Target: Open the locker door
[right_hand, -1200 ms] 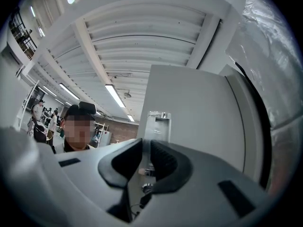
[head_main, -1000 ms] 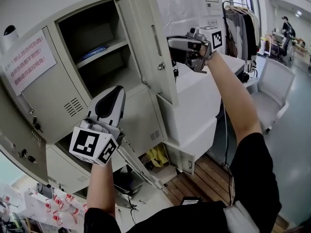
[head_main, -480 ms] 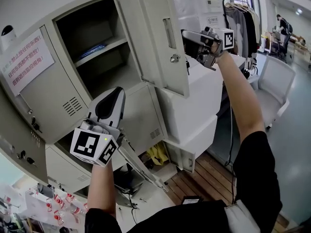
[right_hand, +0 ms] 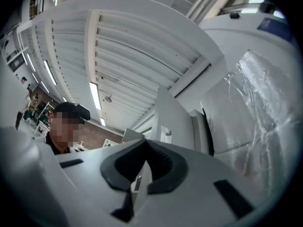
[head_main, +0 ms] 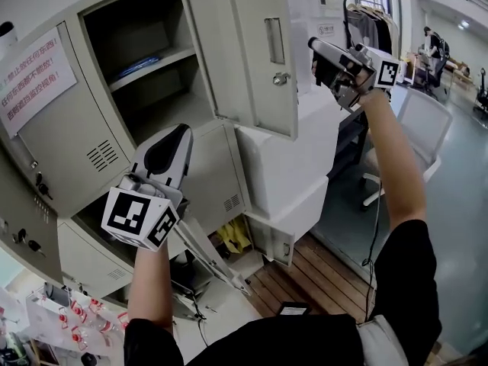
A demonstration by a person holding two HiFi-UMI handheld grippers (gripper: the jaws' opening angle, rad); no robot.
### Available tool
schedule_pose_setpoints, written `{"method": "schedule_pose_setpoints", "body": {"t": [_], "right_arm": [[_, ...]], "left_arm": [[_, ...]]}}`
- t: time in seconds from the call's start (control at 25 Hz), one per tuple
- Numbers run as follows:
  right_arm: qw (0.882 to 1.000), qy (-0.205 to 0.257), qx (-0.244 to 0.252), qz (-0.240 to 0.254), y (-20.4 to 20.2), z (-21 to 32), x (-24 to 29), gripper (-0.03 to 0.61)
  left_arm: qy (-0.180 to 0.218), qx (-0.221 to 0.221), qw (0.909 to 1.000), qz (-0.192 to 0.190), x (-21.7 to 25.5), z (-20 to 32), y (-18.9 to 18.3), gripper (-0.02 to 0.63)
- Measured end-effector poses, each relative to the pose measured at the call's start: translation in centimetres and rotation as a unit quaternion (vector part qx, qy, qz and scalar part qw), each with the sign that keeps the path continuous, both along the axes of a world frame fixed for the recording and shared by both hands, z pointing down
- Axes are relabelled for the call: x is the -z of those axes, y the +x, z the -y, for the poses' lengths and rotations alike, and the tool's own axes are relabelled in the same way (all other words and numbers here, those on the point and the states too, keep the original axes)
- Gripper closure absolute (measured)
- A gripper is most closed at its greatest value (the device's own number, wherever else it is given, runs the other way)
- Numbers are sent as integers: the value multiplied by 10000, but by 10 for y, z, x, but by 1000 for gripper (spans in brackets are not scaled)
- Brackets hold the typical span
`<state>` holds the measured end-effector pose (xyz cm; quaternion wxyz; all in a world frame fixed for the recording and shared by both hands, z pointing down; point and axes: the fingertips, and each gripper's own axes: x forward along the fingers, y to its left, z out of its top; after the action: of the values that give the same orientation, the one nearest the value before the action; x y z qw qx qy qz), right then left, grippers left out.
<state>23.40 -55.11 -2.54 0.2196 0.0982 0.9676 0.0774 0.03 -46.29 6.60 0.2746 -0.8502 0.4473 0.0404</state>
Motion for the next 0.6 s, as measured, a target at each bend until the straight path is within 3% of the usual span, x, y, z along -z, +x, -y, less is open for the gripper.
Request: {"method": "schedule_pose_setpoints", "body": {"t": [0.2, 0.4, 0.6], "right_arm": [[9945, 489, -926, -30, -18, -41, 9, 568], [9781, 1040, -1802, 26, -50, -84, 15, 568], [9680, 1316, -2135, 20, -94, -122, -5, 568]], "left_arm": [[87, -26, 10000, -20, 6, -3, -7, 595], [211, 91, 9997, -56, 10, -8, -17, 595], [322, 225, 9992, -105, 7, -20, -28, 595]]}}
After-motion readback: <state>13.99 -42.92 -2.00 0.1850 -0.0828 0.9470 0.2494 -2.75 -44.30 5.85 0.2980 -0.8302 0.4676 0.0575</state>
